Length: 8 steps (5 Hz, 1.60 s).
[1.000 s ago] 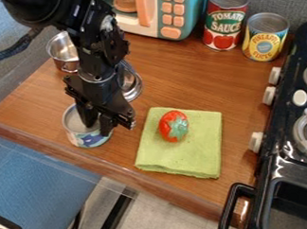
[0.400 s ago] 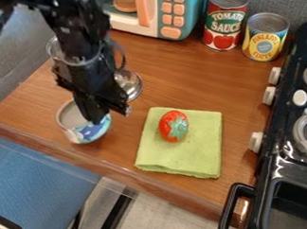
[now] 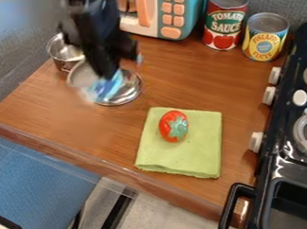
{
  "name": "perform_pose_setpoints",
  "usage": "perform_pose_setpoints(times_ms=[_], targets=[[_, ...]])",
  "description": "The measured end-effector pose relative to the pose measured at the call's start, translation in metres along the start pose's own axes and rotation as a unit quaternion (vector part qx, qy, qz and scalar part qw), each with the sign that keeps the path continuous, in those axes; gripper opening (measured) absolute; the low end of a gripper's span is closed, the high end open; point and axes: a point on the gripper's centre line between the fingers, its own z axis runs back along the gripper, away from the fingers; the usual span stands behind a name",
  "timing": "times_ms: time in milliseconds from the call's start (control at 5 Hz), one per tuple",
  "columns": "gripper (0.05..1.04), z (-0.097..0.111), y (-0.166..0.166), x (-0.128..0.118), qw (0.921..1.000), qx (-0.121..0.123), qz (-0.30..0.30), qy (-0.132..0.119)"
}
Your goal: Move the cup to the centre of the table
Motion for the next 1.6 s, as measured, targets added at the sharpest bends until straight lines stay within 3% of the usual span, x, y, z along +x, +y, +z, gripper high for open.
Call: perform_pose_setpoints(times_ms=[200,400,600,1000,1200,1400,1600], targets=[[0.059,-0.006,-0.024,0.033,0.9996,-0.027,-0.008,-0.009],[0.059,-0.022,-0.053,0.056,0.9992,-0.030,-0.026,-0.001],[0.059,-0.054,-0.089,0.073,0.9984,-0.021,-0.048,0.019],[0.059,-0.099,-0.106,0.106,0.9987,-0.008,-0.041,0.030],[0.082,-0.099,-0.107,0.110,0.9987,-0.001,-0.044,0.024],[0.237,-0.098,-0.108,0.105,0.9986,-0.003,-0.036,0.039],[0.499,-0.081,-0.109,0.114,0.9987,-0.004,-0.026,0.043]])
